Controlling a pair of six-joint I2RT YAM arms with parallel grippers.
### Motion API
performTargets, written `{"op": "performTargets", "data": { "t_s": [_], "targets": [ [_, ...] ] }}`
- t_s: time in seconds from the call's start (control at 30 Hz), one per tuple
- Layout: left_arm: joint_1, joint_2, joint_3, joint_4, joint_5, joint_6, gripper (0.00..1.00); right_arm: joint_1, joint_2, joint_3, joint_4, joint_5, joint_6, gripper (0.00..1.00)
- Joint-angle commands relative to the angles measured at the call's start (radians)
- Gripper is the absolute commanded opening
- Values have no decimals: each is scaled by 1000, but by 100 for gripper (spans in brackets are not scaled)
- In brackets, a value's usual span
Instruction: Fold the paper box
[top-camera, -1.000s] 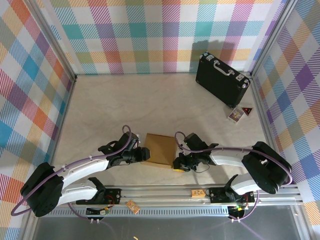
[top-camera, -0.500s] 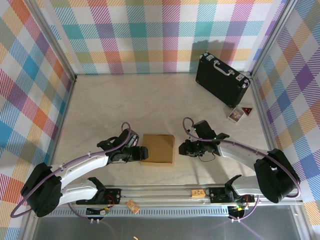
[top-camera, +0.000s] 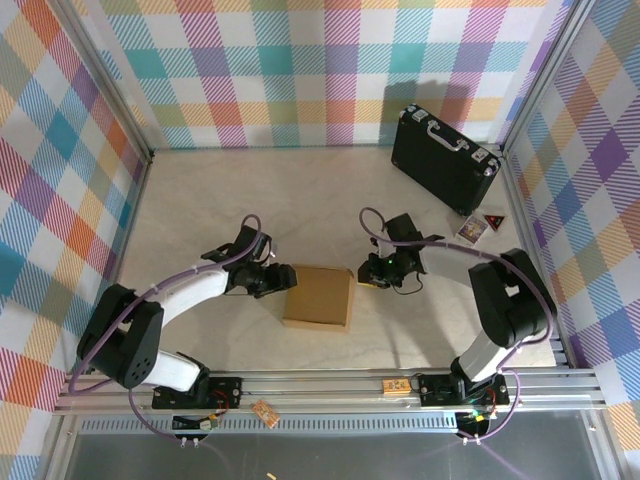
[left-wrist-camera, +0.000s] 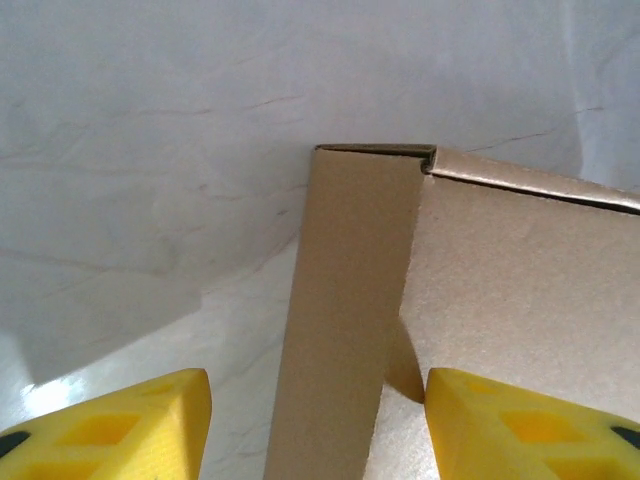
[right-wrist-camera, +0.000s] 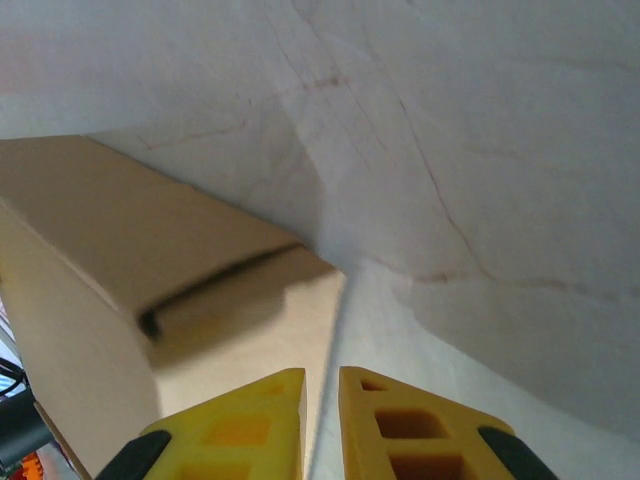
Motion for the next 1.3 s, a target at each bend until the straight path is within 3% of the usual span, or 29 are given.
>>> {"op": "performTargets", "data": {
  "t_s": [0.0, 0.23, 0.67, 1.0, 1.1, 1.27],
  "targets": [
    [7, 26, 23, 35, 74, 26, 58, 0, 45, 52, -8, -36, -28, 17],
    [7, 6, 8, 27, 79, 31, 56, -1, 111, 103, -15, -38, -34, 17],
    [7, 22, 12, 111, 154, 21, 54, 1, 135, 78, 176, -304, 15, 17],
    [7, 15, 53, -36, 49, 66, 54, -68, 60, 88, -57, 55, -84, 18],
    [6, 0, 58, -47, 43, 68, 54, -81, 64, 84, -50, 85, -91, 18],
    [7, 25, 75, -36, 73, 70, 54, -80, 138, 123, -29, 17, -88, 17]
  ]
}}
